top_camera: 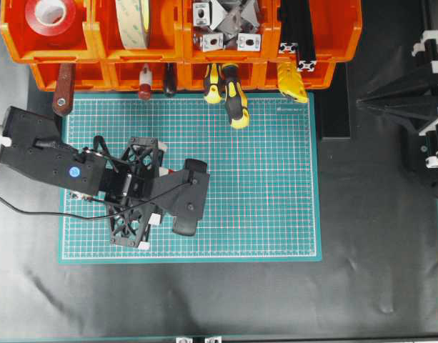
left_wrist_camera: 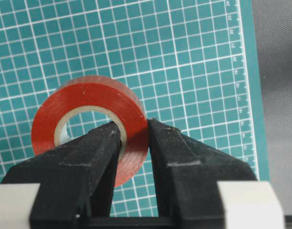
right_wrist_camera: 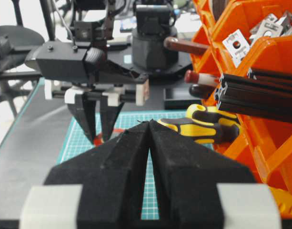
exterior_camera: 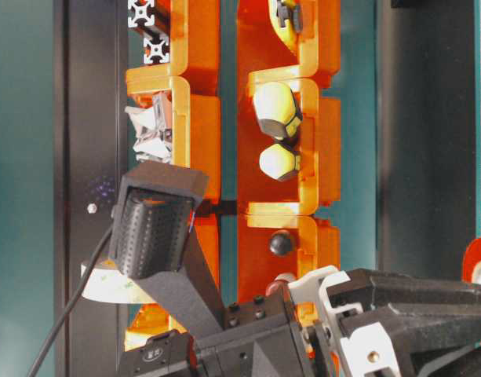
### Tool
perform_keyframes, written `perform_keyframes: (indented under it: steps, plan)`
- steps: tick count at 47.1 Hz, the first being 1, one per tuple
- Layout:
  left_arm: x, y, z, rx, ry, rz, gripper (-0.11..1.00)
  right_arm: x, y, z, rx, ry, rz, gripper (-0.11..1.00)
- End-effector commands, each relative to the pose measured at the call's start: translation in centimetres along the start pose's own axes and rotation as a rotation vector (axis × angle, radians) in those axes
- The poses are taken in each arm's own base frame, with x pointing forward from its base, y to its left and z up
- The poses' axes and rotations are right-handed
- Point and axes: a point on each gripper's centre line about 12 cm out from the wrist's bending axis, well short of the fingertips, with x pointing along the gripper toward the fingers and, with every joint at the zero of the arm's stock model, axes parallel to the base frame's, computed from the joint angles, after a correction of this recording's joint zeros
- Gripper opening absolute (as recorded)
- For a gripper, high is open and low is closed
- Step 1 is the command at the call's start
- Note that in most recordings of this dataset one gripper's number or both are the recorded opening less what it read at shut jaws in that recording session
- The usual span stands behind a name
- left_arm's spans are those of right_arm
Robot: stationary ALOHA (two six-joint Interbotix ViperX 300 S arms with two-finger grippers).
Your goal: Pick vinyl tape from container rack with left arm.
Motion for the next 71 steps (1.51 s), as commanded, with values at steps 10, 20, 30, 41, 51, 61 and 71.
perform_keyframes:
  steps: [10,20,30,41,51,61,71]
  plan:
    - [-1.2,0.3,0.8,-0.011,-0.044,0.002,0.81,0.1,0.1,1.3,0.003,-0.026,0.003,0.01]
    - [-2.3,0.3,1.1,-0.015,-0.087,-0.001,0.9,0.1,0.1,1.2,0.003,-0.024,0.003,0.01]
    - [-4.8,0.3,0.7,-0.08,-0.147,-0.01,0.89,0.1,0.1,1.0,0.003,-0.021,0.002,0.01]
    - [-10.8,-0.1,-0.5,-0.127,-0.356,-0.049,0.89,0.0,0.1,1.2,0.005,-0.029,0.003,0.01]
    - [-16.3,-0.5,-3.1,-0.126,-0.621,-0.105,0.86,-0.2,0.1,1.5,0.012,-0.044,0.002,0.01]
    - [-21.4,-0.3,-6.9,-0.134,-0.835,-0.145,0.82,-0.1,0.1,1.5,0.014,-0.044,0.002,0.01]
    - [-25.1,0.3,-10.2,-0.13,-0.97,-0.154,0.82,-0.2,0.1,1.6,0.017,-0.047,0.002,0.01]
